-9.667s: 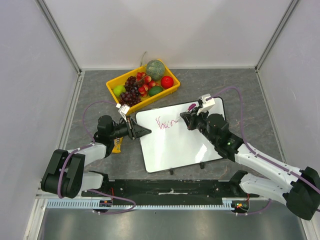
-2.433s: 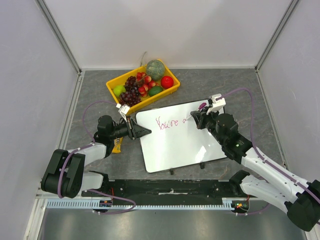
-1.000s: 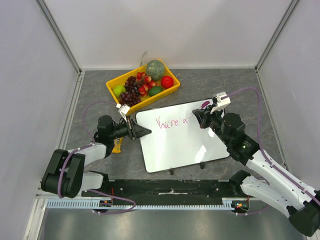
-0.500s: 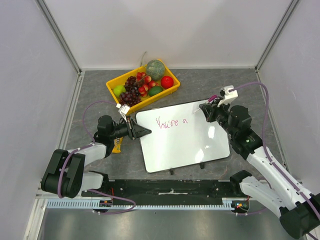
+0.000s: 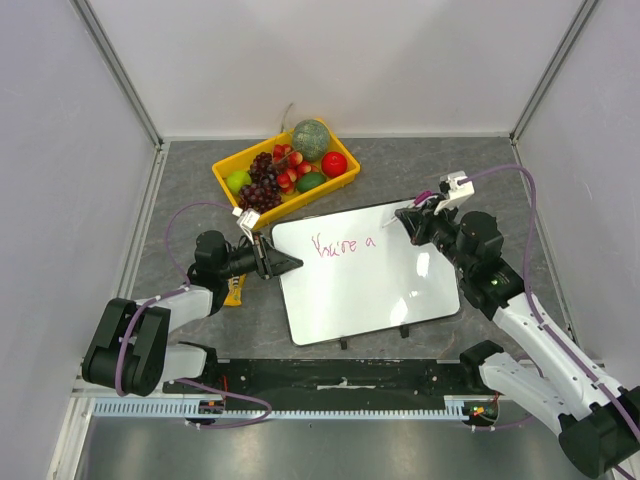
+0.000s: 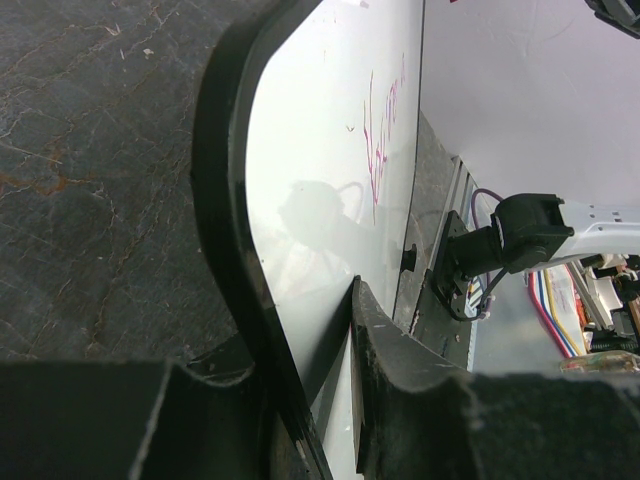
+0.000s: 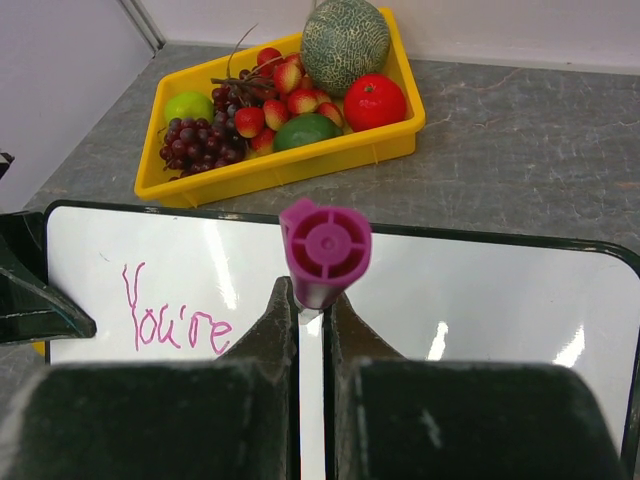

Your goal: Write a sentence on the whiteboard

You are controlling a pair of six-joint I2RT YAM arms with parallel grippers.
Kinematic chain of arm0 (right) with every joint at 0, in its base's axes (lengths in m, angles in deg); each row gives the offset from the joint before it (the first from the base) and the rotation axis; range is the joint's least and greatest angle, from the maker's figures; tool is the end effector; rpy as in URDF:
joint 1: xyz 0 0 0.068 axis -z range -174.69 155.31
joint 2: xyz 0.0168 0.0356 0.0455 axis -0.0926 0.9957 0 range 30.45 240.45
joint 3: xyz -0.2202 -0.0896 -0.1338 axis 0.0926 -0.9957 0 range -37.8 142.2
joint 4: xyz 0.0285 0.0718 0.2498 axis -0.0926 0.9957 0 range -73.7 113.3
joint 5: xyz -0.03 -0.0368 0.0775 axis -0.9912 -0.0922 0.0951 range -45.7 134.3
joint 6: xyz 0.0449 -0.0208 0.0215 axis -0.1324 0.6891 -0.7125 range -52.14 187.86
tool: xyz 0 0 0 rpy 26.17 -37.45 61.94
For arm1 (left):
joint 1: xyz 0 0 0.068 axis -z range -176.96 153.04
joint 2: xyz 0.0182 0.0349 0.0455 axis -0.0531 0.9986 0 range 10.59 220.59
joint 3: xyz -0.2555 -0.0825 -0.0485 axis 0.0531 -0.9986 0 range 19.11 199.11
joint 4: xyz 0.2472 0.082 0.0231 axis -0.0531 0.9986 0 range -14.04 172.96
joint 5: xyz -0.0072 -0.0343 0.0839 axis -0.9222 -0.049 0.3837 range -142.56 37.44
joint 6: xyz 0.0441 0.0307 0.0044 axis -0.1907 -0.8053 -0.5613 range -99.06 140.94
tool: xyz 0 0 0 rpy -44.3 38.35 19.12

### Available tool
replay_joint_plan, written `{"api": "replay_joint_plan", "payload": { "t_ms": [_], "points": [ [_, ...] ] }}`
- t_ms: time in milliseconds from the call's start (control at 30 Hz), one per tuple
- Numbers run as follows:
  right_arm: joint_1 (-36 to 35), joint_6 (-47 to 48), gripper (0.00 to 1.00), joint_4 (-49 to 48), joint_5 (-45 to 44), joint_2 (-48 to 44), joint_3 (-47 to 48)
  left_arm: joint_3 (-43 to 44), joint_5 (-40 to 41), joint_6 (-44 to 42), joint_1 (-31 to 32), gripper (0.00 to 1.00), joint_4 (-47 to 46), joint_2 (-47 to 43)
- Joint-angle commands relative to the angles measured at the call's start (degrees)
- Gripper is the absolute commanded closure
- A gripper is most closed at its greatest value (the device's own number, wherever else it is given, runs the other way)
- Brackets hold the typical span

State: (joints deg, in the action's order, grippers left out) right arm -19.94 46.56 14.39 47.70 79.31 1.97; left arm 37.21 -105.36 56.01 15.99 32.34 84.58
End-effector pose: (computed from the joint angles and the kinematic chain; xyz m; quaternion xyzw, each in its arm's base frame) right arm 0.1857 0.0900 0.3191 -0.0455 0.7486 0.2817 0.5985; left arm 0.2156 -0.0787 0.1778 0.1400 0.7380 -0.5449 0.3726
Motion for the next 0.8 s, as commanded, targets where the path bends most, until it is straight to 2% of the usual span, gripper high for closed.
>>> {"api": "replay_joint_plan", "payload": {
  "t_ms": [0, 767],
  "points": [
    [0.12, 0.64, 1.0, -3.1, 0.38, -0.43, -0.74, -0.71, 2.35, -10.64, 1.11, 0.98, 3.36, 1.5],
    [0.21, -0.5, 1.0, -7.75, -0.76, -0.52, -5.23, -0.53, 2.08, -10.72, 1.11, 0.98, 3.36, 1.85]
  ]
}}
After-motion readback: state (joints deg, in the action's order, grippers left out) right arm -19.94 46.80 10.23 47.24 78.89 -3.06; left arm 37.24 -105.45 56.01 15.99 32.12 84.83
